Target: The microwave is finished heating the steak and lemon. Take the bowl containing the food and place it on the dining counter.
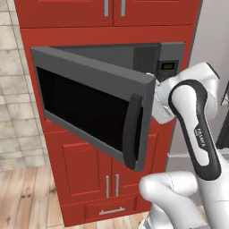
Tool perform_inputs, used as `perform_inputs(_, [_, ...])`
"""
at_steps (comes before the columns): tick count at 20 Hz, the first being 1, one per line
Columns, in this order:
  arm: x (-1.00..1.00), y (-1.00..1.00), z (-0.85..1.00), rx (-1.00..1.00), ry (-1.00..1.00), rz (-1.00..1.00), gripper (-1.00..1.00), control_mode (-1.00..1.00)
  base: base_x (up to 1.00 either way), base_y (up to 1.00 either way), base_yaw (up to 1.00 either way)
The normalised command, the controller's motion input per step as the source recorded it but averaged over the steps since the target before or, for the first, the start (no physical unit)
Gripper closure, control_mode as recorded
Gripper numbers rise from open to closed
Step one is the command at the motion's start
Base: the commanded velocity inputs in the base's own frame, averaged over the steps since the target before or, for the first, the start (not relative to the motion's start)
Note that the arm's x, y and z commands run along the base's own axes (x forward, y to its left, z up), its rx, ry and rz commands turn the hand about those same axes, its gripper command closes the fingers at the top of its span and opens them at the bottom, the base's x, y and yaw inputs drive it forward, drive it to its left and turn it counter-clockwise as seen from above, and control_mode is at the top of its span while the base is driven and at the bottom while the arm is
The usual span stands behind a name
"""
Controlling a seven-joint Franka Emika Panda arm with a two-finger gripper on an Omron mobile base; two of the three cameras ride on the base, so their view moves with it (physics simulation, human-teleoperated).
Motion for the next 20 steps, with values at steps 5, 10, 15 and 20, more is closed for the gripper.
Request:
perform_inputs(5, [-0.97,0.95,0.01,0.12,-0.12,0.0,-1.0,-1.0,0.0,0.0,0.0])
perform_inputs(10, [-0.48,1.0,0.0,0.07,-0.13,-0.07,-1.0,-1.0,0.0,0.0,0.0])
perform_inputs(15, [-0.02,0.62,0.0,0.0,-0.03,-0.1,-1.0,-1.0,0.0,0.0,0.0])
perform_inputs(20, [0.0,-0.54,0.07,0.0,0.0,-0.09,-1.0,-1.0,0.0,0.0,0.0])
